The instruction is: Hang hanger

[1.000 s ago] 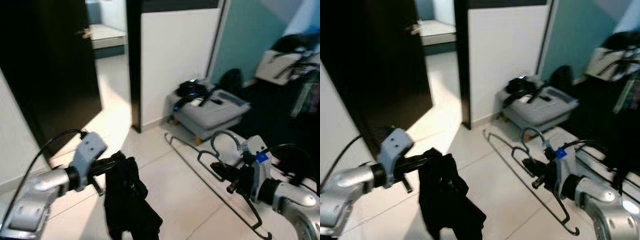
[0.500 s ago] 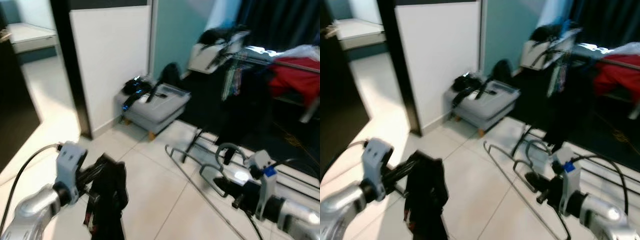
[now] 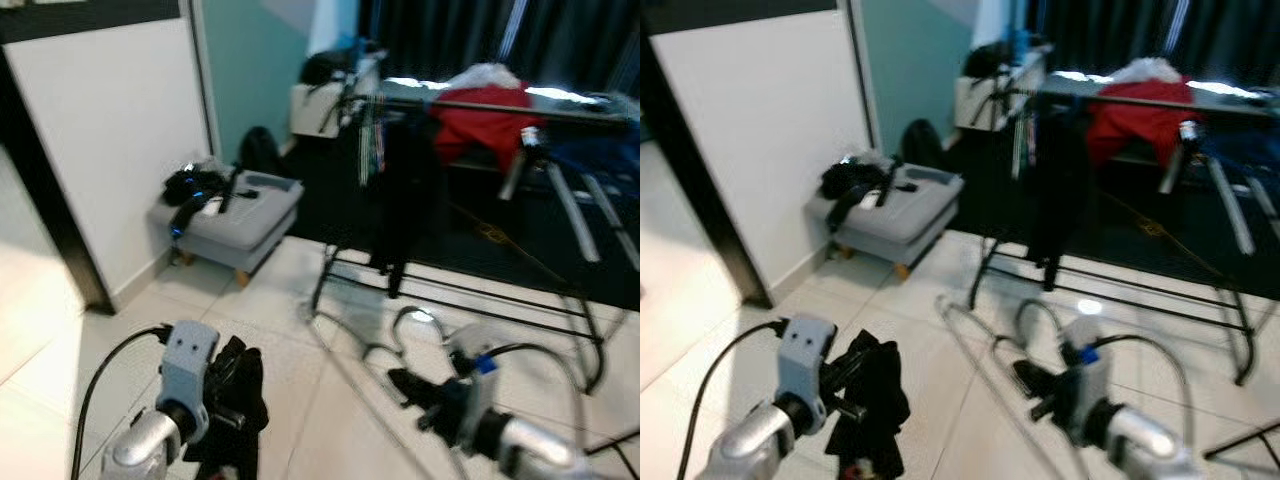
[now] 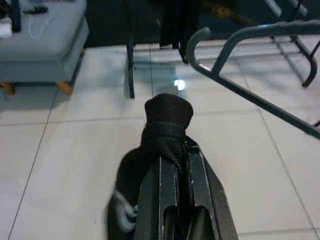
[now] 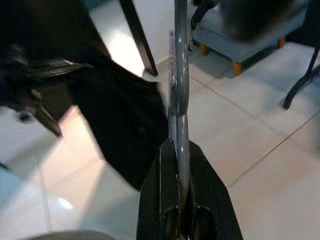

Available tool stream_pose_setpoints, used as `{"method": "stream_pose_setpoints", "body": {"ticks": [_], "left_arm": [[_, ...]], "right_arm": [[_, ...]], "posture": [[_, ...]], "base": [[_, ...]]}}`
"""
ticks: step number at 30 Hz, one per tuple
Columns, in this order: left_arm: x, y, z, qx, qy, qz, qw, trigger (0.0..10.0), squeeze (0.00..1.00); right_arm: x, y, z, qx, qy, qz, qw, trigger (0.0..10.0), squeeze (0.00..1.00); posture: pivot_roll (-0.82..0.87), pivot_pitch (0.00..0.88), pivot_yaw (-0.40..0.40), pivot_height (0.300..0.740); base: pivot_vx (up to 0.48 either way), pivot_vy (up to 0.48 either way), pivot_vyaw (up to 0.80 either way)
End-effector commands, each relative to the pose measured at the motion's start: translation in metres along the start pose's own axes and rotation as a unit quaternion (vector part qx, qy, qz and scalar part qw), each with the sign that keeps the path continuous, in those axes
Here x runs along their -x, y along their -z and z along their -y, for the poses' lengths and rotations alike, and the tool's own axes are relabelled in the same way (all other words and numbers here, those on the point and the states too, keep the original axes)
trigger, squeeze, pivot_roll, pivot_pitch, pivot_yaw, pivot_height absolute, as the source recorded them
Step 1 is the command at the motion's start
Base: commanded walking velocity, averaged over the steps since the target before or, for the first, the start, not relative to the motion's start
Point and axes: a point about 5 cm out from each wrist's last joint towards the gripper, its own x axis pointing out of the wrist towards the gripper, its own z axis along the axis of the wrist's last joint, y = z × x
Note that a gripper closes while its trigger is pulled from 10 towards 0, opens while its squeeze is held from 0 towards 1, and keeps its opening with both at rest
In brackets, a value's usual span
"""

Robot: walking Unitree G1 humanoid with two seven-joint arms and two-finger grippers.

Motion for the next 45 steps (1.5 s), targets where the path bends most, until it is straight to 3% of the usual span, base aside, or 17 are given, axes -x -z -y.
{"method": "stream_pose_setpoints", "body": {"ticks": [1,7,8,9,10,14,15,18,20,24,25,30,35,40,42,44,45], "left_arm": [[-0.001,0.0,0.003,-0.015,-0.002,0.005,1.0,10.0,0.0],[-0.022,-0.008,-0.002,-0.04,0.055,0.011,0.998,10.0,0.0],[-0.027,-0.016,-0.007,-0.088,0.06,0.024,0.994,10.0,0.0],[-0.027,-0.016,-0.007,-0.088,0.06,0.024,0.994,10.0,0.0],[-0.032,-0.032,-0.016,-0.137,0.065,0.046,0.987,10.0,0.0],[-0.035,-0.051,-0.025,-0.163,0.062,0.073,0.982,10.0,0.0],[-0.038,-0.086,-0.044,-0.221,0.046,0.115,0.967,10.0,0.0],[-0.038,-0.103,-0.053,-0.254,0.036,0.133,0.957,10.0,0.0],[-0.036,-0.133,-0.069,-0.304,0.016,0.158,0.939,10.0,0.0],[-0.038,-0.155,-0.085,-0.342,-0.006,0.163,0.925,10.0,0.0],[-0.041,-0.162,-0.097,-0.361,-0.022,0.156,0.919,10.0,0.0],[-0.04,-0.151,-0.096,-0.357,-0.005,0.144,0.923,10.0,0.0],[-0.032,-0.135,-0.097,-0.351,0.05,0.116,0.928,10.0,0.0],[-0.022,-0.145,-0.098,-0.389,0.084,0.141,0.906,10.0,0.0],[-0.022,-0.145,-0.098,-0.389,0.084,0.141,0.906,10.0,0.0],[-0.019,-0.155,-0.091,-0.418,0.116,0.163,0.886,10.0,0.0],[-0.019,-0.155,-0.091,-0.418,0.116,0.163,0.886,10.0,0.0]], "right_arm": [[0.0,-0.006,0.004,0.014,0.013,0.013,1.0,10.0,0.0],[-0.009,-0.009,0.004,0.024,-0.021,0.02,0.999,10.0,0.0],[-0.009,-0.01,0.002,0.026,-0.038,0.019,0.999,10.0,0.0],[-0.009,-0.01,0.002,0.026,-0.038,0.019,0.999,10.0,0.0],[-0.008,-0.011,-0.002,0.03,-0.065,0.016,0.997,10.0,0.0],[-0.007,-0.013,-0.004,0.044,-0.078,0.014,0.996,10.0,0.0],[-0.005,-0.02,-0.005,0.063,-0.092,0.019,0.994,10.0,0.0],[-0.003,-0.025,-0.005,0.07,-0.1,0.023,0.992,10.0,0.0],[0.0,-0.036,-0.002,0.086,-0.097,0.036,0.991,10.0,0.0],[-0.001,-0.049,0.003,0.111,-0.087,0.052,0.989,10.0,0.0],[-0.005,-0.064,0.002,0.119,-0.09,0.083,0.985,10.0,0.0],[-0.004,-0.07,-0.009,0.125,-0.127,0.094,0.98,10.0,0.0],[0.009,-0.073,-0.019,0.129,-0.193,0.071,0.97,10.0,0.0],[0.03,-0.083,-0.014,0.14,-0.232,0.053,0.961,10.0,0.0],[0.03,-0.083,-0.014,0.14,-0.232,0.053,0.961,10.0,0.0],[0.037,-0.093,-0.005,0.153,-0.213,0.059,0.963,10.0,0.0],[0.037,-0.093,-0.005,0.153,-0.213,0.059,0.963,10.0,0.0]], "posture": [[-0.07,0.0,0.029,0.74],[-0.09,0.0,0.038,0.74],[-0.09,0.0,0.025,0.74],[-0.09,0.0,0.025,0.74],[-0.08,0.0,0.018,0.74],[-0.08,0.0,0.018,0.74],[-0.08,0.0,0.021,0.74],[-0.08,0.0,0.021,0.74],[-0.09,0.0,0.033,0.74],[-0.1,0.0,0.044,0.74],[-0.11,0.0,0.052,0.74],[-0.11,0.0,0.052,0.74],[-0.1,0.0,0.045,0.74],[-0.1,0.0,0.043,0.74],[-0.1,0.0,0.043,0.74],[-0.08,0.0,0.035,0.74],[-0.08,0.0,0.035,0.74]], "base": [[0.0,0.0,-0.8],[0.0,0.0,-0.8],[0.0,0.0,-0.8],[0.0,0.0,-0.8],[0.0,0.0,-0.8],[0.0,0.0,-0.4],[0.0,0.0,0.0],[0.0,0.0,0.0],[0.0,0.0,0.0],[0.0,0.0,0.0],[0.0,0.0,0.63],[0.0,0.0,0.73],[0.0,0.0,0.8],[0.0,0.0,0.8],[0.0,0.0,0.8],[0.0,0.0,0.74],[0.0,0.0,0.68]]}}
